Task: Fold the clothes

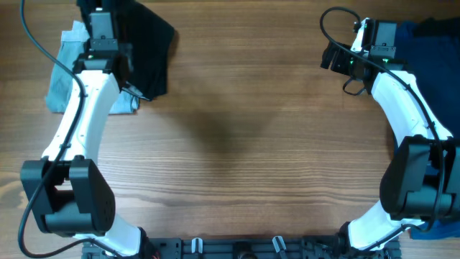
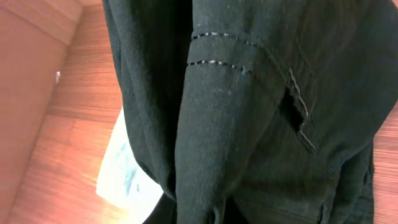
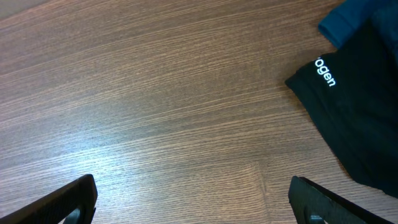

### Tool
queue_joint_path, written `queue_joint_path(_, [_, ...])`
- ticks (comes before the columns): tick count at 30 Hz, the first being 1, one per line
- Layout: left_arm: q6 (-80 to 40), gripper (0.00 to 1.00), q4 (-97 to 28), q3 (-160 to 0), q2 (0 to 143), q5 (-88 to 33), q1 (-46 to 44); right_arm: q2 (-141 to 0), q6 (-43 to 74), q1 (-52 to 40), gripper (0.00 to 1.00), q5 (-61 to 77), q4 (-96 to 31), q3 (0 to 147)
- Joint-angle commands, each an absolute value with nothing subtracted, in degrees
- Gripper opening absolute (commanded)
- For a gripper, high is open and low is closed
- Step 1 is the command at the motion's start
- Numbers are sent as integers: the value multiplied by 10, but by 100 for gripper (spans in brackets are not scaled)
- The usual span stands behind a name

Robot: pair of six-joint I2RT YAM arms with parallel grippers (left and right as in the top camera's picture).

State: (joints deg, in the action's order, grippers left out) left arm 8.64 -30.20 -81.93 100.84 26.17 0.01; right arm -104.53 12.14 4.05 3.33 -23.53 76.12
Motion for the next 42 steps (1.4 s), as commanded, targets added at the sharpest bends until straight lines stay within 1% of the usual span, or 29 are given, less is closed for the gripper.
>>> queue_joint_path(1, [103, 4, -300, -844, 977, 277, 19, -1048, 120, 40, 100, 26, -234, 762])
queue_joint_path(13, [103, 4, -269, -844, 961, 275, 102, -1048, 120, 40, 99, 25, -234, 762])
queue_joint_path(18, [103, 5, -269, -844, 969, 186, 148, -1048, 120, 40, 99, 26, -234, 762])
queue_joint_path(21, [103, 5, -255, -844, 985, 181, 173, -1048, 120, 40, 100, 26, -234, 762])
queue_joint_path(24, [103, 9, -255, -844, 1012, 144, 180, -1048, 120, 40, 99, 26, -234, 762])
queue_joint_path(26, [103, 10, -255, -844, 1036, 143, 180, -1048, 120, 40, 100, 26, -234, 762])
queue_joint_path(30, [103, 16, -247, -844, 1079, 146, 186, -1048, 120, 40, 99, 26, -234, 762])
queue_joint_path(32, [101, 23, -241, -844, 1088, 146, 196, -1048, 120, 40, 99, 26, -234, 762])
queue_joint_path(33, [101, 38, -238, -844, 1089, 146, 200, -1048, 120, 40, 99, 26, -234, 762])
queue_joint_path(34, [100, 100, -224, -844, 1089, 146, 210, -1048, 120, 40, 99, 26, -234, 762])
queue_joint_path(36, [83, 100, -212, -844, 1089, 146, 216, -1048, 120, 40, 100, 26, -234, 762])
queue_joint_path(39, [11, 100, -205, -845, 1061, 137, 220, -1048, 120, 40, 99, 26, -234, 762])
queue_joint_path(40, [-5, 97, -205, -844, 1049, 109, 220, -1048, 120, 40, 100, 26, -234, 762])
queue_joint_path(41, [-19, 63, -208, -844, 1041, 69, 220, -1048, 120, 40, 100, 26, -234, 762])
queue_joint_path(42, [-29, 48, -212, -844, 1038, 35, 220, -1048, 120, 40, 99, 26, -234, 762])
